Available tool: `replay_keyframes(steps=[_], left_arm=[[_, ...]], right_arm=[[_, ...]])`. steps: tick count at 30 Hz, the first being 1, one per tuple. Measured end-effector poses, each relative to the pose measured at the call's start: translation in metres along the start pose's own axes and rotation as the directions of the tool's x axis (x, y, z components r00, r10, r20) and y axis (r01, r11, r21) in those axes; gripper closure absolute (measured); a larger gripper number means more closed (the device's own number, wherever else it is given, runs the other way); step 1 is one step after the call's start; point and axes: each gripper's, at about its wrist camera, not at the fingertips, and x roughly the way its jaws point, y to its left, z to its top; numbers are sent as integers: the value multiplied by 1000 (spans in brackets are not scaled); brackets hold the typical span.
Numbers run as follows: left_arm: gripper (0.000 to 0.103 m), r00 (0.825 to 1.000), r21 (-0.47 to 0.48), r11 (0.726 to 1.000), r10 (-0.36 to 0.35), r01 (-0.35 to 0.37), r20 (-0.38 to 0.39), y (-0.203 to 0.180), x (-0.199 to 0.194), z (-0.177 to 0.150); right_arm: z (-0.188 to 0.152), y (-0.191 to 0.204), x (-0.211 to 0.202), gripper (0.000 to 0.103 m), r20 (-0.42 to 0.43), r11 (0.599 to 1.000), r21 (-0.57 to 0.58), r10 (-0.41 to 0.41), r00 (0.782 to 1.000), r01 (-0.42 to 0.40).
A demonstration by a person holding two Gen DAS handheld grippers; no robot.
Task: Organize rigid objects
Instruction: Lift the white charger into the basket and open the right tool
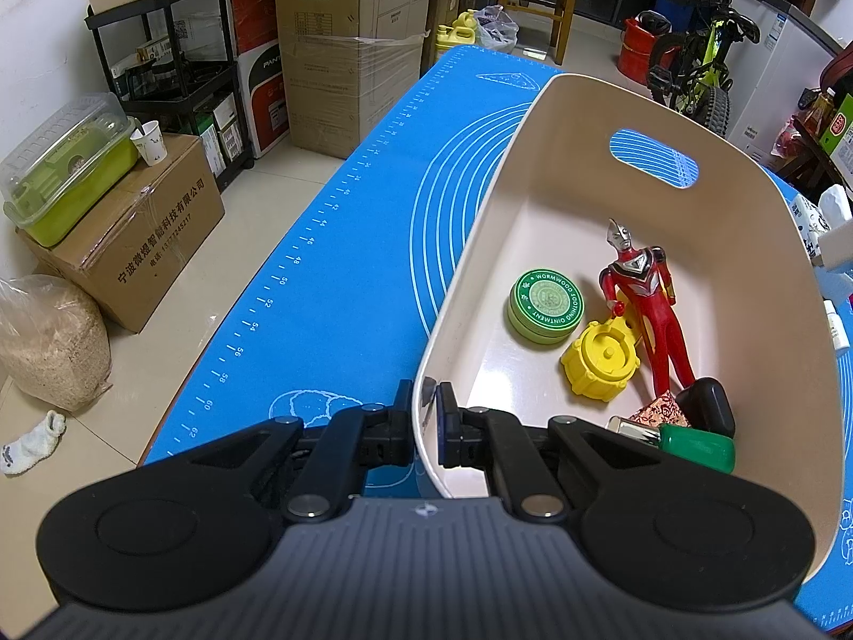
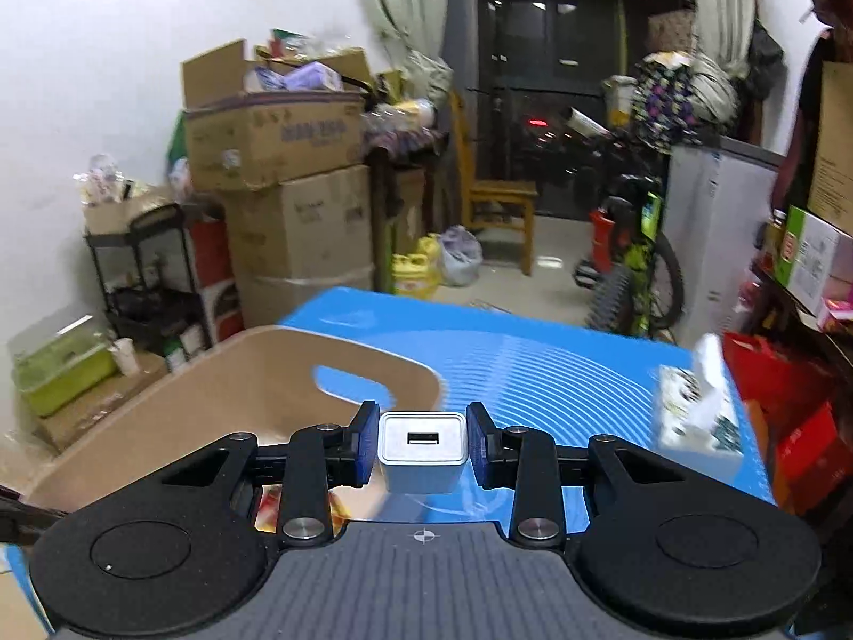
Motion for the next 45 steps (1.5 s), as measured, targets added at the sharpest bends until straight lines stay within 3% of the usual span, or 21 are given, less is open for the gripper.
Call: replay_keyframes(steps=[10, 20, 26, 29, 30, 32, 38, 45], left_arm=[[94, 1000, 0, 1000, 0, 0, 0, 1, 1, 0], [94, 1000, 3, 1000, 1, -1, 1, 0, 1, 0], [94, 1000, 2, 1000, 1, -1, 1, 1, 1, 0], [94, 1000, 2, 1000, 2, -2, 1, 0, 1, 0], [94, 1000, 3, 1000, 1, -1, 1, 1, 1, 0], [94, 1000, 2, 1000, 1, -1, 1, 1, 1, 1], [94, 1000, 1, 1000, 0, 0, 0, 1, 1, 1], [93, 1000, 1, 1000, -1, 1, 1, 1, 1, 1]], right_arm=[[13, 40, 0, 61, 25, 994, -39, 100, 995, -99], [-21, 78, 22, 61, -136, 980, -66, 175, 975, -185], [-37, 79, 39, 61, -261, 976, -58, 188, 947, -209], [-40, 76, 35, 60, -250, 974, -65, 195, 948, -218], [-39, 73, 33, 53, -238, 974, -59, 198, 951, -218], [-33, 67, 28, 50, -218, 974, -44, 209, 953, -223], [-18, 34, 12, 44, -137, 983, -9, 180, 974, -183], [-18, -22, 8, 34, -129, 999, 29, 41, 991, -37]])
